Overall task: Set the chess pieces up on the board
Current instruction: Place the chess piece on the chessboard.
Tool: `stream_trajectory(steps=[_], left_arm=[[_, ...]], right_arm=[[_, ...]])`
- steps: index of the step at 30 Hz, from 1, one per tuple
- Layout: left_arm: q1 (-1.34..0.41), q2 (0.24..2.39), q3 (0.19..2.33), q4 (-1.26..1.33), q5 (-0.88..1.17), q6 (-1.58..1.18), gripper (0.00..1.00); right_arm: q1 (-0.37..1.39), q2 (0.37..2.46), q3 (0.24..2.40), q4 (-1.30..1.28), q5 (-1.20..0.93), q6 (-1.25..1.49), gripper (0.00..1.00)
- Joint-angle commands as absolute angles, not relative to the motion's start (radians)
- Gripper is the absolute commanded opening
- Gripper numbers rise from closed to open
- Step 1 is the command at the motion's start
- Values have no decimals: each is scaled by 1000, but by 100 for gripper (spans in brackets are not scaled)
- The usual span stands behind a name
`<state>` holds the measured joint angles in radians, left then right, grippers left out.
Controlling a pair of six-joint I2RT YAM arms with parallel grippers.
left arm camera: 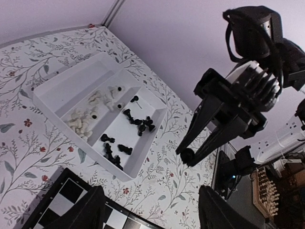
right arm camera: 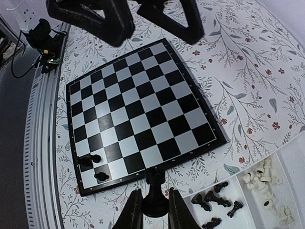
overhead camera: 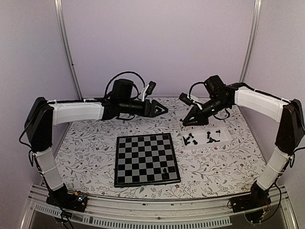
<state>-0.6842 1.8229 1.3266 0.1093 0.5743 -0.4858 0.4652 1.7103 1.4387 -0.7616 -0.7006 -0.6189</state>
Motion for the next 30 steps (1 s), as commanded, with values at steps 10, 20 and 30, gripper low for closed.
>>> stream_trajectory(steps=[10,20,30], left_arm=[[-760,1923,1448,146,706,-530,67],[-777,1971,1477,156,751,-560,54],[-779,1993,1492,156,786,-575,33]], right_arm=[[524,1744,1535,-782,-802,-633,10],[547,1747,1538,-776,-780,-627,10],[548,1754,1537,-773,-768,-624,10]])
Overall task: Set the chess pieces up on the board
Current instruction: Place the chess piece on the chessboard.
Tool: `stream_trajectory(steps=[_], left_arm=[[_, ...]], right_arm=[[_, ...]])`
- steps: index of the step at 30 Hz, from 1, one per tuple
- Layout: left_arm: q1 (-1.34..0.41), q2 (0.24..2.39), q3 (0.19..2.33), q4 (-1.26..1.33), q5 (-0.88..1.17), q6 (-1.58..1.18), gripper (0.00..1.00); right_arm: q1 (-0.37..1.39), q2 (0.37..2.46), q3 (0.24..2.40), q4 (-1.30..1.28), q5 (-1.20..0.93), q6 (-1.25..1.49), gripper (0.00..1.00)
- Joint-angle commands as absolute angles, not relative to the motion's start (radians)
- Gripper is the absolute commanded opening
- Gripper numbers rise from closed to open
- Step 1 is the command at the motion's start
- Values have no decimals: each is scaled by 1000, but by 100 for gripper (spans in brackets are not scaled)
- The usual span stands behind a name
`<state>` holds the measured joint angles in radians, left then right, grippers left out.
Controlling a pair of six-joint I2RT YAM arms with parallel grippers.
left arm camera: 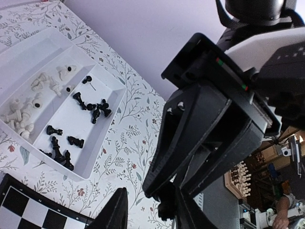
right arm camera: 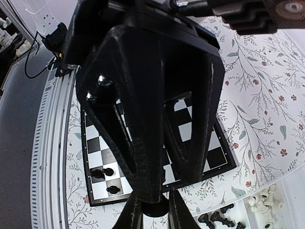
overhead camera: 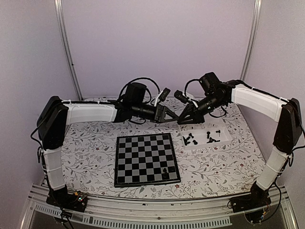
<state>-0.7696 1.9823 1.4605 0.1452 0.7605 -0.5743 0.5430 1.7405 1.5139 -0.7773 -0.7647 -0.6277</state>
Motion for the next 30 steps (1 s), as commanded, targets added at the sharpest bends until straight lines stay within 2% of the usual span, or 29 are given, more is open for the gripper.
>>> stream_trajectory(steps=[1,6,10,14,18,23,30], left_arm=[[-780,1995,1494,156,792,-577,30],[-779,1998,1496,158,798,-577,15],[-775,1978,1501,104,769,-547,8],[-773,1898,1498,-106,630,-411,8],[-791,1775,1441,-336,400,-303,7],[-856,1652,1345,-539,116,-255,7],[-939,1517,1163,-637,-35,-380,9]], right_arm=[[548,1755,1537,-772,-766,-624,10],[549,1759,1536,-772,-761,-623,14],[548,1748,1524,-780,-731,-622,36],[518,1690,1459,-785,-730,-646,51],[449,1633,1377,-776,-754,-658,54],[425,1590,1276,-713,-614,-650,61],[426,1542,1201,-626,-464,-636,62]])
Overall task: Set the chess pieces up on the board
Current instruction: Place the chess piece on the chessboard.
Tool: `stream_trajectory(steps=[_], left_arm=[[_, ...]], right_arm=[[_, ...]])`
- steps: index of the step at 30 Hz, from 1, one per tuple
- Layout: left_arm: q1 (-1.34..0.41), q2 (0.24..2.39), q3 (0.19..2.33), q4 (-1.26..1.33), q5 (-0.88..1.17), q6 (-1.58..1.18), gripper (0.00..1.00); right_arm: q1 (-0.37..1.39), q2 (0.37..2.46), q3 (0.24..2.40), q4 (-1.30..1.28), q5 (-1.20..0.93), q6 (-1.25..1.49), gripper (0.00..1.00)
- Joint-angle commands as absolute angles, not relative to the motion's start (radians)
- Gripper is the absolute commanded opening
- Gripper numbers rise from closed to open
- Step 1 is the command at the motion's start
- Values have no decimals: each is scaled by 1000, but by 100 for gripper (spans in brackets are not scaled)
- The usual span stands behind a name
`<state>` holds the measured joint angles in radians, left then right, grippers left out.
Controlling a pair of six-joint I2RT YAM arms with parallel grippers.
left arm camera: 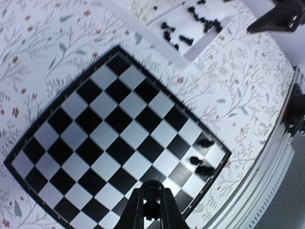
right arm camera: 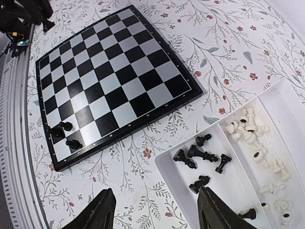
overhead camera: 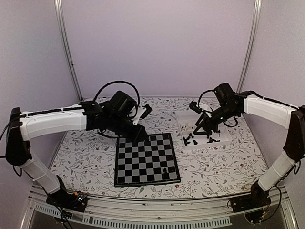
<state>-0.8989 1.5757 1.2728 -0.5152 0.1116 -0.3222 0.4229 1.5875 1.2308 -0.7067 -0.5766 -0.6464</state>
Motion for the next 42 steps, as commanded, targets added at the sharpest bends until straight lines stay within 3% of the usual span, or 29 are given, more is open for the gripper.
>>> stream_trajectory(steps=[1,6,7,9,10,13,21,25,42], left_arm=[[-951,1495,1135,-637,-44,-398,10],[-1002,1389,1038,-666,-73,-476,10],[-1012,1365,1018,-668,-77,-488,11],[-1023,1323,969,-671,-81,-515,11],[-1029,1303,946,-669,-82,-530,11],[-1046,1259,885,-655,-83,-565,11],[-1084,1259,820,-653,-108,-583,12],[-1096,1294,825,-670,-99,-562,13],[-1116,1406,818,-694,-29,-546,12]], right_arm=[[425,1537,1193,-622,-452,-640,63],[422,1468,1179,-580,-332,-668,67],[415,1453,1170,-544,-309,-658,71],[389,1391,1131,-439,-265,-619,93],[367,1368,1104,-368,-247,-565,98],[290,1309,1040,-276,-317,-430,99],[286,1324,960,-275,-401,-491,99],[286,1345,976,-320,-460,-517,95],[286,1418,989,-365,-484,-544,94]])
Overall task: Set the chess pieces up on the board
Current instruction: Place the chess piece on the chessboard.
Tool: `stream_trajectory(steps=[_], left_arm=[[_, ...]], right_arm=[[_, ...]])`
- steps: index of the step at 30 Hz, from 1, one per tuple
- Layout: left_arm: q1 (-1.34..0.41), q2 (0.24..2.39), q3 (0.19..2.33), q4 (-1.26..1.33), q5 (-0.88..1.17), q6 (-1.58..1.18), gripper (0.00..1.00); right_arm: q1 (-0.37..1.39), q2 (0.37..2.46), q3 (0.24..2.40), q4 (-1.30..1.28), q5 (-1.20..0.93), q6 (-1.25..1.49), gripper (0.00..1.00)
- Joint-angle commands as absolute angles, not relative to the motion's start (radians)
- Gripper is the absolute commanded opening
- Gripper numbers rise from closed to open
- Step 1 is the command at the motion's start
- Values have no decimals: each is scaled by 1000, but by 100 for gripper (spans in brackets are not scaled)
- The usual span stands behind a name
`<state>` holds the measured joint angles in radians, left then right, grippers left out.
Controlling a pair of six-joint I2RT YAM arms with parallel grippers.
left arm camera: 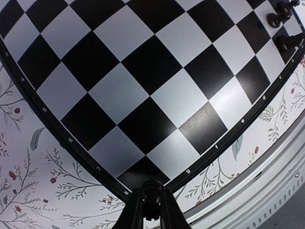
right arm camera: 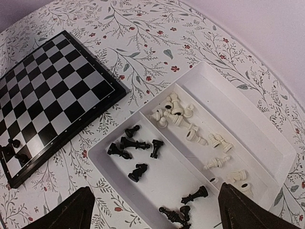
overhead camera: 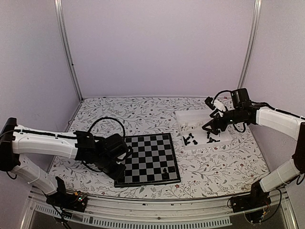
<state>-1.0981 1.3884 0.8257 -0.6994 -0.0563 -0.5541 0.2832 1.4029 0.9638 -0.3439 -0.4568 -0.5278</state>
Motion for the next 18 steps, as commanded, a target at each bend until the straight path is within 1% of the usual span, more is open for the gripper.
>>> stream_trajectory(steps=[1,11,18], left_arm=[[-1117,1411,817,-695,-26,-545,12],[-1120,1429,807,-697,-42,-555,14],[-1120,1455,807,-701,-64,-562,22]], right_arm=[[287,1419,989,-366,-486,-546,94],[286,1417,989,-372,-495,-549,94],[286,1421,989,-378,-501,-552,94]])
